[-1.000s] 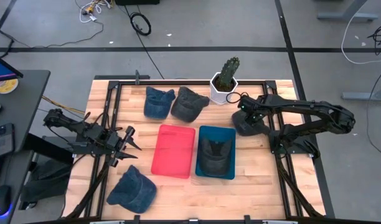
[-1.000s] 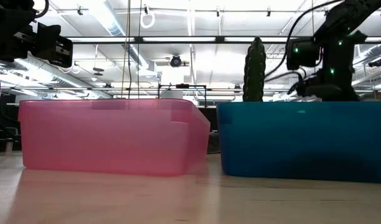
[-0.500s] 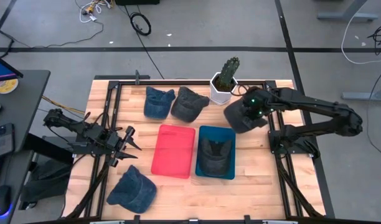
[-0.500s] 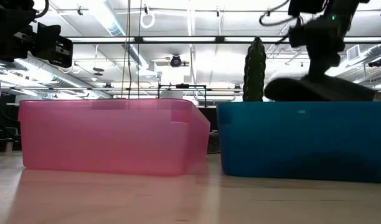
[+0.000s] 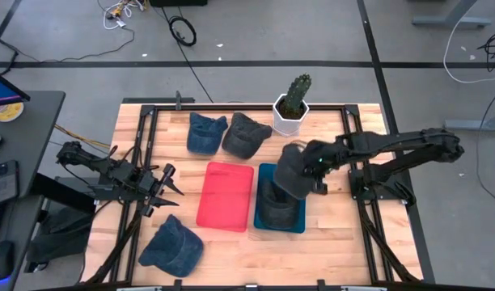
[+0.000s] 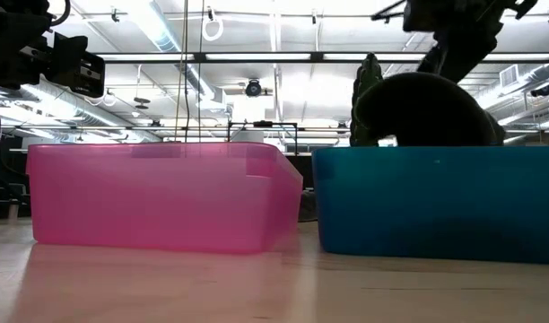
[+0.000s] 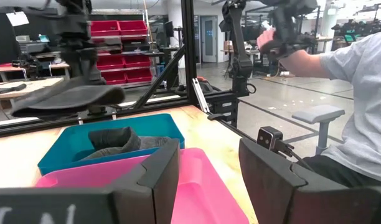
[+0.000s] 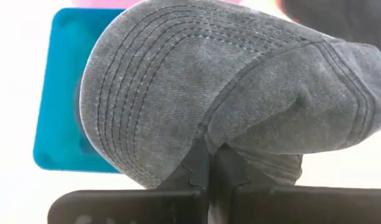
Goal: Pick & Place hat
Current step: Put the right black cap into the blue bin, then put the black cap into the blue bin
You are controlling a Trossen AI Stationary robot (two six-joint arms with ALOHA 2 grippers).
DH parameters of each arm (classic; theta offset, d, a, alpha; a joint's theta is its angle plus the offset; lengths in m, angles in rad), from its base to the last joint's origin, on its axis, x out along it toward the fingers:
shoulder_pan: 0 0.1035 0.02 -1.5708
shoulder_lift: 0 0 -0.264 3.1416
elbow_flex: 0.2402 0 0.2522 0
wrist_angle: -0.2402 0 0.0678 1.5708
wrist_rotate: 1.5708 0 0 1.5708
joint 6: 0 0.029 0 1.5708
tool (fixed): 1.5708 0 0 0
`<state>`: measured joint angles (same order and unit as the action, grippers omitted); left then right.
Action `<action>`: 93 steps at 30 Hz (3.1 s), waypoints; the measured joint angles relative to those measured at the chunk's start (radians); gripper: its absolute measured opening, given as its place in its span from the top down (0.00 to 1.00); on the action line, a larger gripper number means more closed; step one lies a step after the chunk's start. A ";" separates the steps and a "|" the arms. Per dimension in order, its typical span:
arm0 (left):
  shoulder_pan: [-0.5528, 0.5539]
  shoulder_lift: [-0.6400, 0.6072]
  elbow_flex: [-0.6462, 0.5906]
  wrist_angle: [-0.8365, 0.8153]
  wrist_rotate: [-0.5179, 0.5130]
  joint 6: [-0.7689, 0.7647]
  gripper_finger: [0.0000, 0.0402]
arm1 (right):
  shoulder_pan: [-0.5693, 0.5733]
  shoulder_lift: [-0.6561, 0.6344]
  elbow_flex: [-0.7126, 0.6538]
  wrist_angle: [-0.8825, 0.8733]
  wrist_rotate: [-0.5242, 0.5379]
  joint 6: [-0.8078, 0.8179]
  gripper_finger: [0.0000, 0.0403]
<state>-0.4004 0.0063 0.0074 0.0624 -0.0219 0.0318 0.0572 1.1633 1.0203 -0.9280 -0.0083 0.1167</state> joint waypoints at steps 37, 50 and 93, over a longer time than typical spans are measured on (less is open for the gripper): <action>0.000 0.000 0.000 0.000 0.000 0.000 0.58 | 0.226 0.591 0.205 0.057 0.013 -0.289 1.00; 0.000 0.000 0.000 0.000 0.000 0.000 0.58 | 0.221 0.606 0.203 0.085 -0.009 -0.253 0.88; 0.000 0.000 0.000 0.000 0.000 0.000 0.58 | -0.287 0.355 0.202 1.018 0.341 0.086 0.47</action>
<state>-0.4005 0.0061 0.0072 0.0622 -0.0219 0.0316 -0.2296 1.5185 1.2224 0.0897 0.3330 0.2030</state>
